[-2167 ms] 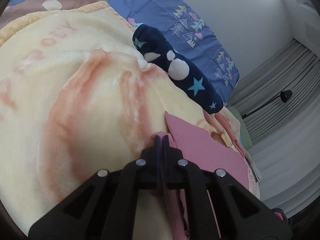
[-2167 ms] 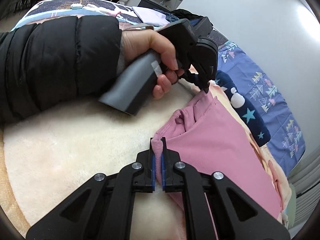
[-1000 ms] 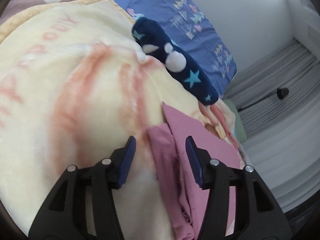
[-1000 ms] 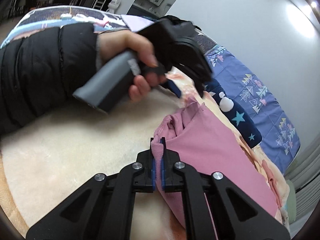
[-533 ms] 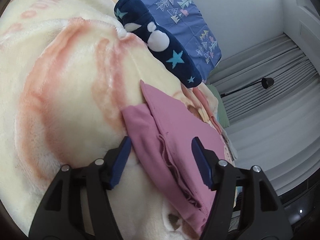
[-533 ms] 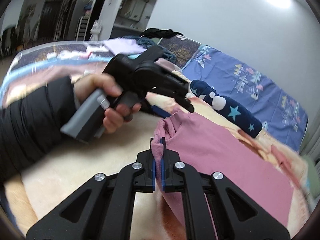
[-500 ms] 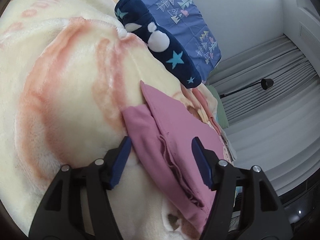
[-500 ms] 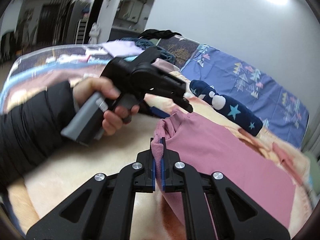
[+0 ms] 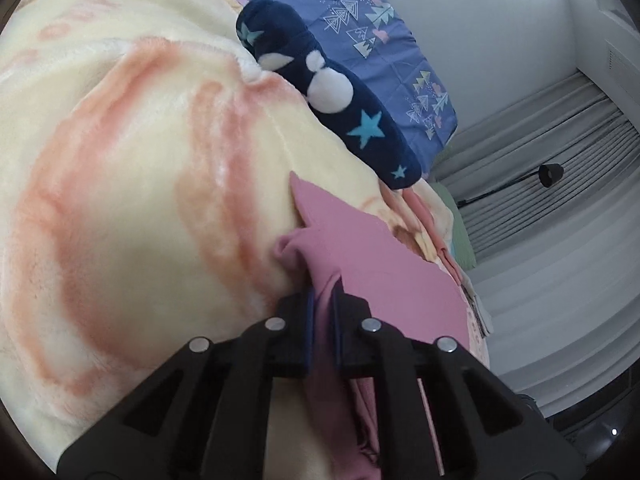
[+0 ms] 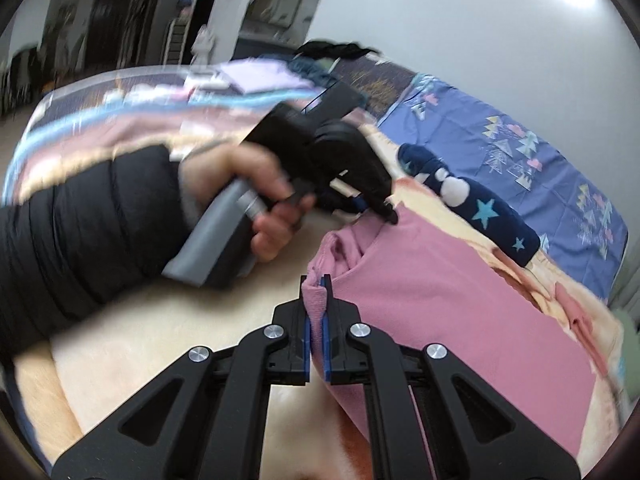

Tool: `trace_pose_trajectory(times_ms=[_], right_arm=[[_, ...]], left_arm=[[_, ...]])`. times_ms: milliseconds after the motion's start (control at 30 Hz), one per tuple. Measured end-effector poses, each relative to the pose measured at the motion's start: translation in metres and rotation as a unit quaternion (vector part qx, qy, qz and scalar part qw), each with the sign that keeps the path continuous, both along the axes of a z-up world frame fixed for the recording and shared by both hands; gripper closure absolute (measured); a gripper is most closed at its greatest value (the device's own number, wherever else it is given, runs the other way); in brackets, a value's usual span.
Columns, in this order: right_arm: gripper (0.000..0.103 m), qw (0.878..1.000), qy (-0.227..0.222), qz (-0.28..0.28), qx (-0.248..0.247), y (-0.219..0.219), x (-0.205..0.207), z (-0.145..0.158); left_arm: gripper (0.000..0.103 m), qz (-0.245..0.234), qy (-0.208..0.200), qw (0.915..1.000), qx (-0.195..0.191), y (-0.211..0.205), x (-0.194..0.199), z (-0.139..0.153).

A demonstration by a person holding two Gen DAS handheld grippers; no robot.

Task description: Fold small clothes

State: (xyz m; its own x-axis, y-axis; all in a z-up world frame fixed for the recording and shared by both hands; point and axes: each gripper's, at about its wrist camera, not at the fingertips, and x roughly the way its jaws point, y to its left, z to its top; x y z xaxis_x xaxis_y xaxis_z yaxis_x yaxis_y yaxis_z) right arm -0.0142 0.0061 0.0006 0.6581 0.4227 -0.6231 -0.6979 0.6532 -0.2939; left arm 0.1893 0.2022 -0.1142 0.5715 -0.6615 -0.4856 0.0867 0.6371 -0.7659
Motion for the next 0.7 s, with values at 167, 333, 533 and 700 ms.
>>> trace_pose_trajectory(times_ms=[167,333,533,700], right_arm=[[0.063,0.998,-0.045,0.029,-0.047,0.006,-0.025,-0.006],[0.056,0.986,-0.08,0.023,-0.144,0.013,-0.034,-0.034],[0.056,0.983,-0.078,-0.004,-0.167,0.021,-0.021,-0.044],[0.056,0.986,-0.067,-0.026,-0.149,0.014,-0.01,-0.039]], left_arm=[[0.095,0.006,0.0,1.0,0.001,0.004,-0.003,0.001],[0.089,0.006,0.006,1.0,0.001,0.006,-0.004,0.0],[0.079,-0.03,0.012,0.9995,0.003,-0.001,-0.003,-0.003],[0.054,-0.063,0.011,0.998,-0.006,-0.015,0.007,0.001]])
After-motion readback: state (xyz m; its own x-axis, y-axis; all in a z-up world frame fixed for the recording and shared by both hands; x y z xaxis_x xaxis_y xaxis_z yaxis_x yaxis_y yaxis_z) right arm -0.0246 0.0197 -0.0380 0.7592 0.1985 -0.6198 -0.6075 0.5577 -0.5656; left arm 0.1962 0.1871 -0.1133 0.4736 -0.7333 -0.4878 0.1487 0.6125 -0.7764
